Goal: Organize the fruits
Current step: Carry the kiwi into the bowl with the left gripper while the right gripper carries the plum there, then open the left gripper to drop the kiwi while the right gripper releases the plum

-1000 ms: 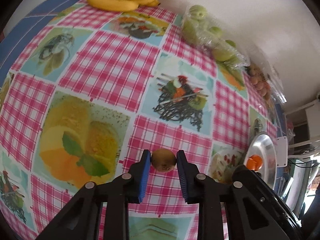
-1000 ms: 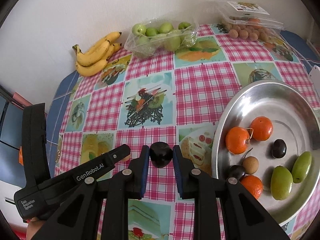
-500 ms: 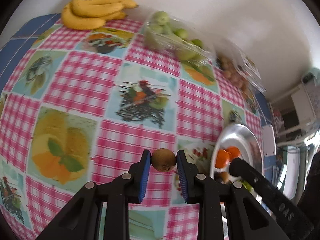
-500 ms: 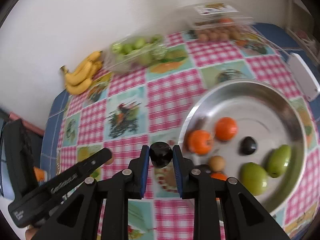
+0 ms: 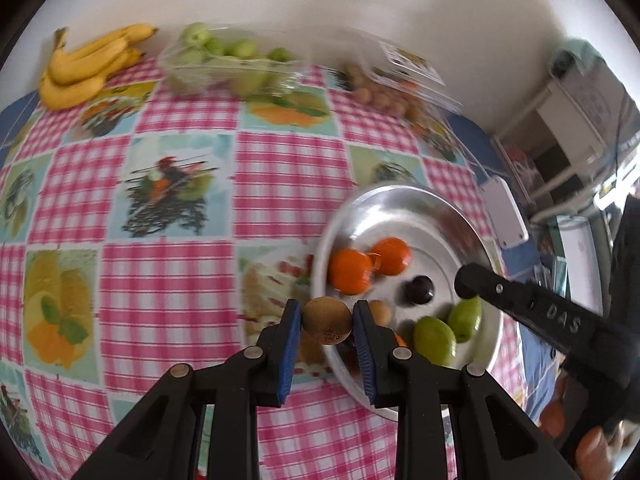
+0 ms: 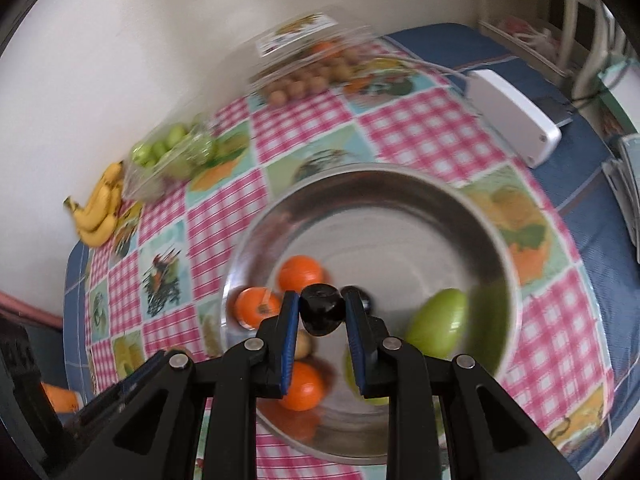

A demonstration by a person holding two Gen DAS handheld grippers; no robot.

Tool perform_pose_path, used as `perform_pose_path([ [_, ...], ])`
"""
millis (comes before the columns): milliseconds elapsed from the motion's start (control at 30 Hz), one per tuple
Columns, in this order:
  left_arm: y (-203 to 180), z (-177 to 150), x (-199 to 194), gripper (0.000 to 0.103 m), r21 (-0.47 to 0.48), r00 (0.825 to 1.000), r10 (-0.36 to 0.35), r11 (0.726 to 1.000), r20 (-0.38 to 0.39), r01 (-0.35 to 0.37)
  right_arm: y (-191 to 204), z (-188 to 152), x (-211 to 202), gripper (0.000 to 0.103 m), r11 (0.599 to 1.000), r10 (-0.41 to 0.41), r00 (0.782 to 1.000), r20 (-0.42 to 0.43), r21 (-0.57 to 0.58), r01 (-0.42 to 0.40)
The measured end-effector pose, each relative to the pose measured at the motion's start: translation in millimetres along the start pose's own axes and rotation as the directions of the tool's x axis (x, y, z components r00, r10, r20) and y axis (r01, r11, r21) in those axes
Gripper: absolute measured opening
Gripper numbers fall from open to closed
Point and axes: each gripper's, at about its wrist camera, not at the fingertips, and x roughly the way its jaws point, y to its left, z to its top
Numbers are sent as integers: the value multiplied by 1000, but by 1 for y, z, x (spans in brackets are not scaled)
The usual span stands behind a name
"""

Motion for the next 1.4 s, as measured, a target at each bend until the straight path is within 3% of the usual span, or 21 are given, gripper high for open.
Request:
perform_pose_path([
  [167, -18, -3, 5, 28, 66, 1000, -1, 998, 6, 1, -22, 5, -3, 25, 999, -21, 1000, 4, 45, 21],
  [533, -20, -9, 24, 28, 82, 999, 26, 996, -33, -23, -29, 0, 23, 25, 996, -73, 994, -85, 40, 77],
  [1267, -13, -5, 17, 30, 52, 999, 23, 998, -31, -21, -20, 1, 23, 25, 996, -84, 992, -97, 12, 86],
  [1400, -3, -2, 12, 30, 22, 998, 54, 998, -17, -54, -17, 2, 17, 25, 996, -84, 993, -84, -3, 84],
])
